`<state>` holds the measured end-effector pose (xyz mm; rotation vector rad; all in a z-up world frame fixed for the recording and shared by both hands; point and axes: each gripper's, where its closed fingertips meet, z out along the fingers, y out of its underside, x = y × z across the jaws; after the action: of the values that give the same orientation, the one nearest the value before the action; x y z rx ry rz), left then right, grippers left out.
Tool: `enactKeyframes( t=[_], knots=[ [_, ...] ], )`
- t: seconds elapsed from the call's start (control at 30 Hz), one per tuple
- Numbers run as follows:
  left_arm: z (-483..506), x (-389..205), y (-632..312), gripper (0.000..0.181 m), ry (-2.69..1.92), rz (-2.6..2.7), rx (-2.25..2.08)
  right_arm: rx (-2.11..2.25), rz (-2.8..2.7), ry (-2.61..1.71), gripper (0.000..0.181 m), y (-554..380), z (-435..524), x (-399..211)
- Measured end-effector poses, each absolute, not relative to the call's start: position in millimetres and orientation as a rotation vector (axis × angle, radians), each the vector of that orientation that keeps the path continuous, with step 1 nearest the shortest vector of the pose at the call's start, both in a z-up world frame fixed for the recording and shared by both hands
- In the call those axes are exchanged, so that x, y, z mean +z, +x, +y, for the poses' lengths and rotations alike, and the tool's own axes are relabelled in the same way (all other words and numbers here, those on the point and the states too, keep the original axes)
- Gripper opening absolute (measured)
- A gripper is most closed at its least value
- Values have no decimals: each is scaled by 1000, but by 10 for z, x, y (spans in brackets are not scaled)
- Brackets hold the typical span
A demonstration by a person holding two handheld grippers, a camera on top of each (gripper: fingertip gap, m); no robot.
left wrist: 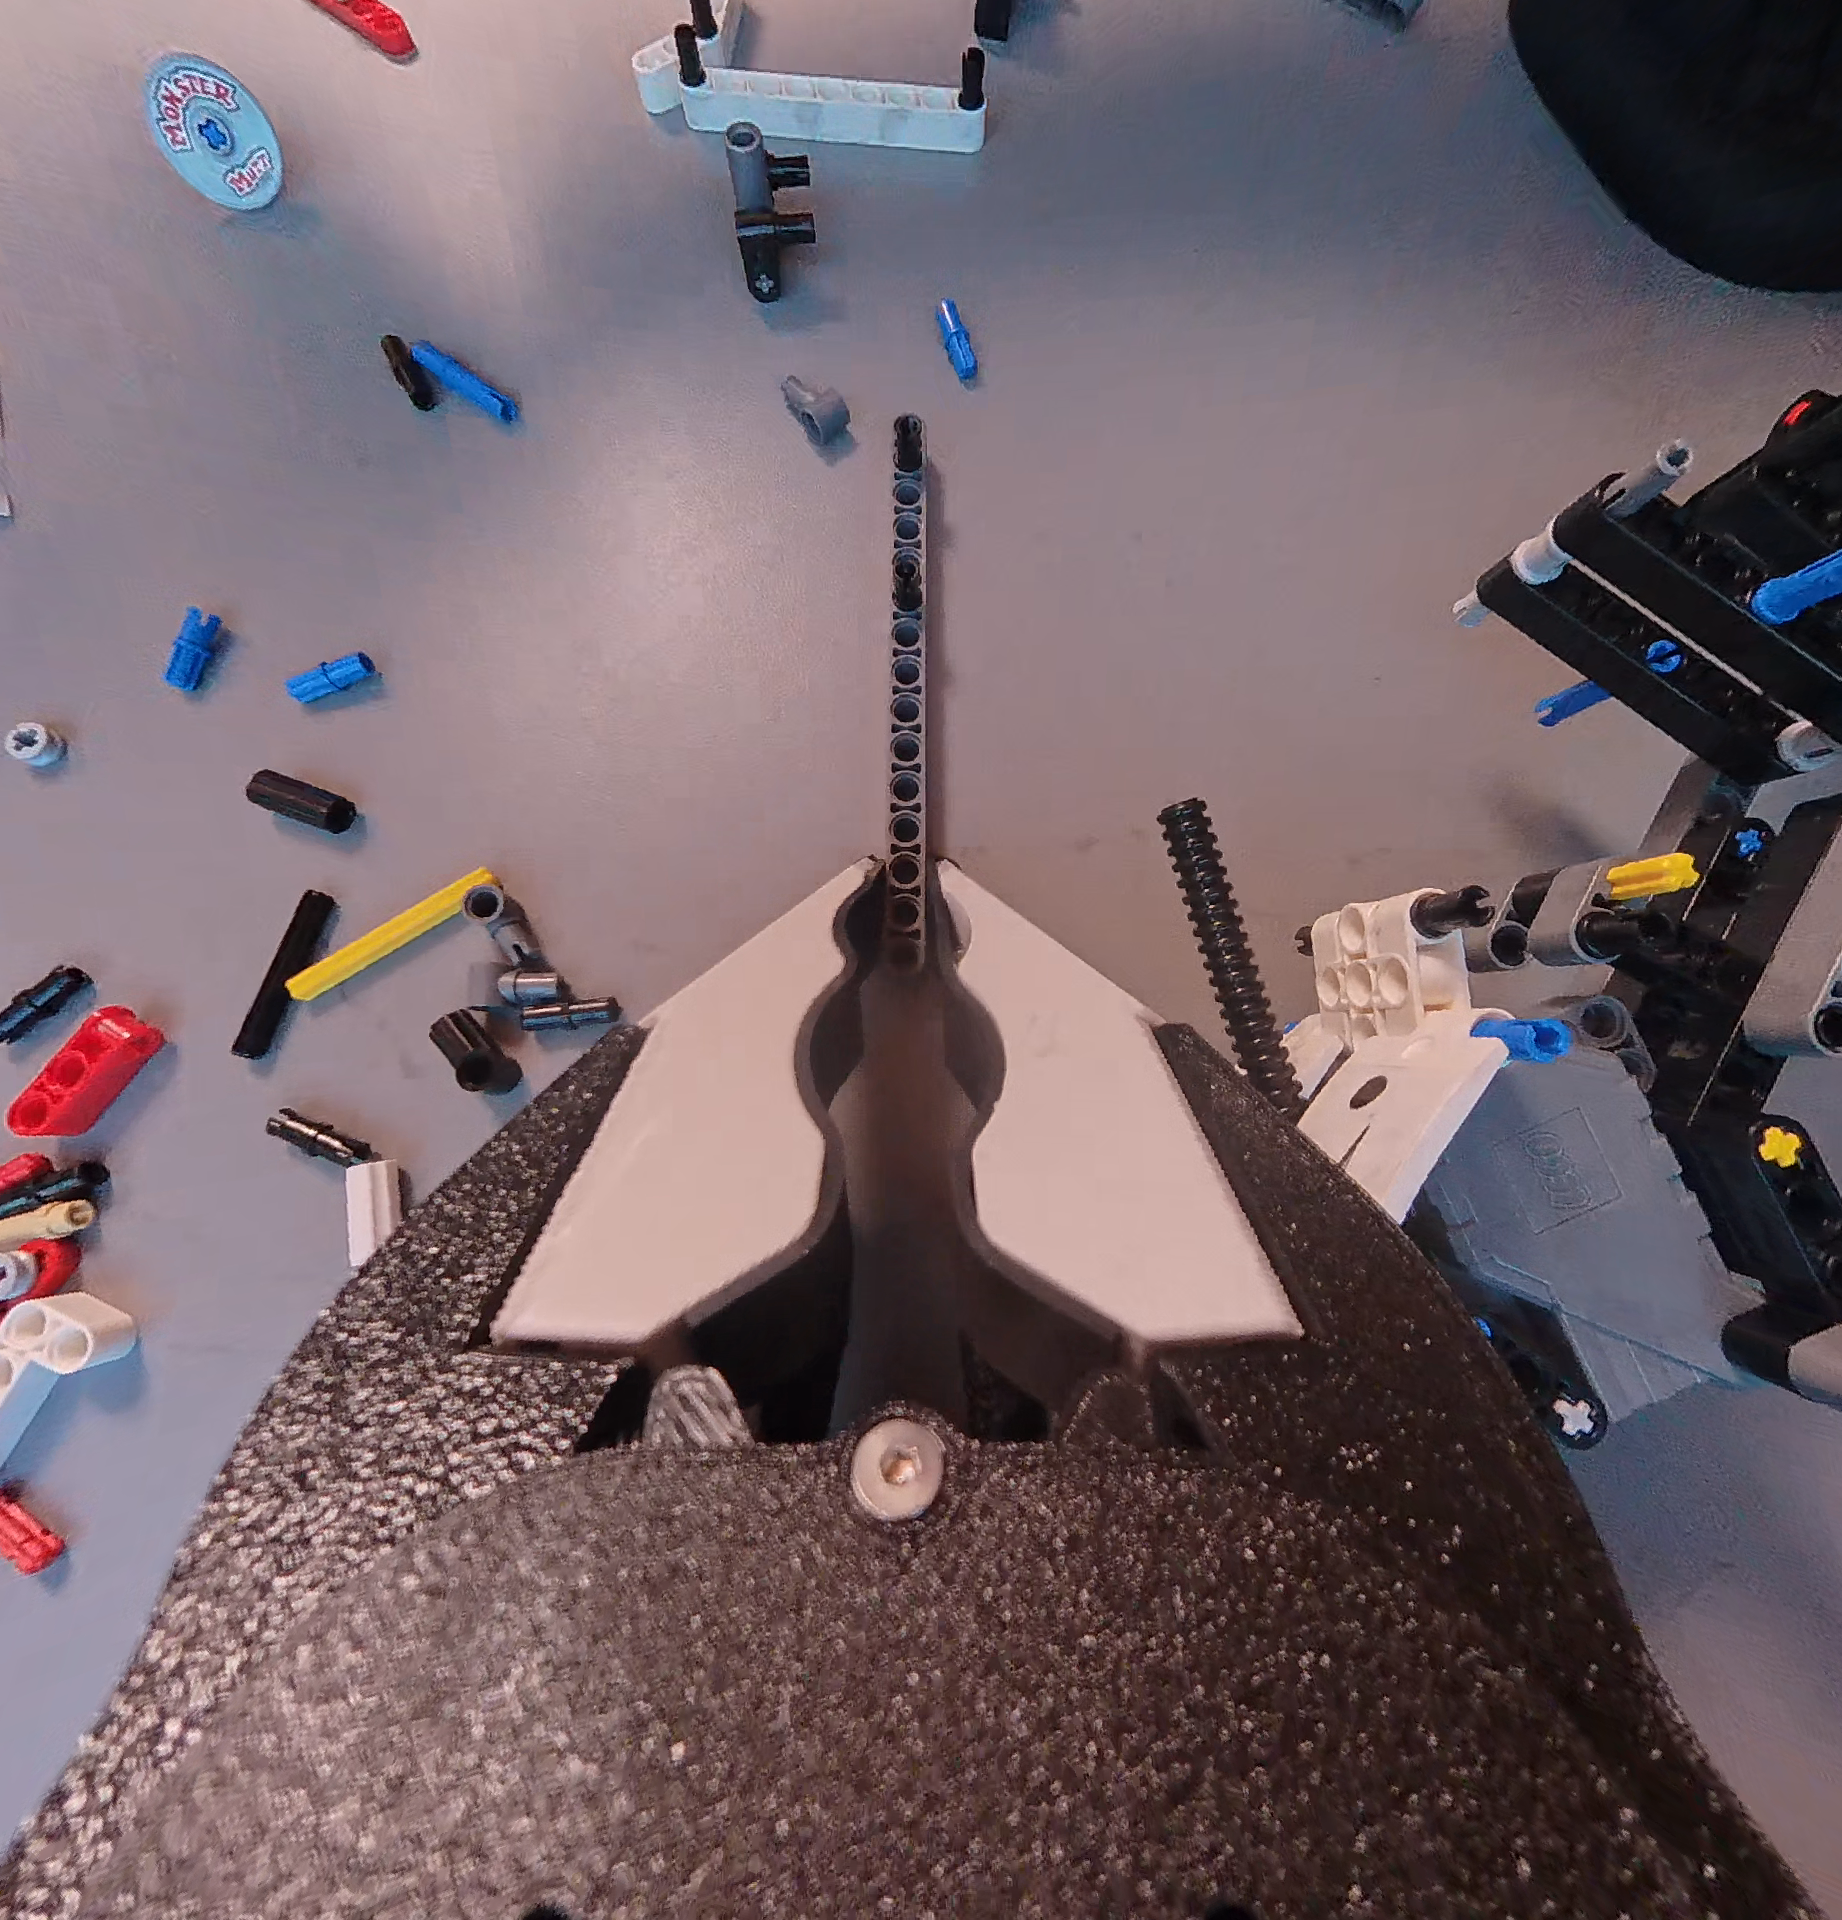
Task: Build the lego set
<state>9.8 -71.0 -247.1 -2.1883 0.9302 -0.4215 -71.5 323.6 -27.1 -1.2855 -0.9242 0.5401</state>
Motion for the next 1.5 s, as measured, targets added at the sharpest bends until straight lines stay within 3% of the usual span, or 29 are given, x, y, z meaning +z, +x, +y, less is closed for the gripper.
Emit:
enactKeyframes(
  t=[0.23, 0.6, 0.9, 1.5],
  knots=[
    [-711, -2470, 98, 7, -2198, 916, -460, 538, -933, -1292, 1, -852, 3345, -260],
    [-713, -2472, 97, 7, -2195, 920, -451, 508, -942, -1310, 1, -884, 3338, -322],
    [-715, -2472, 99, 8, -2194, 921, -450, 498, -1131, -1197, 2, -754, 2653, -254],
    [-718, -2471, 95, 7, -2186, 929, -427, 840, -2296, -1130, 2, 139, 51, -1908]
  ],
)
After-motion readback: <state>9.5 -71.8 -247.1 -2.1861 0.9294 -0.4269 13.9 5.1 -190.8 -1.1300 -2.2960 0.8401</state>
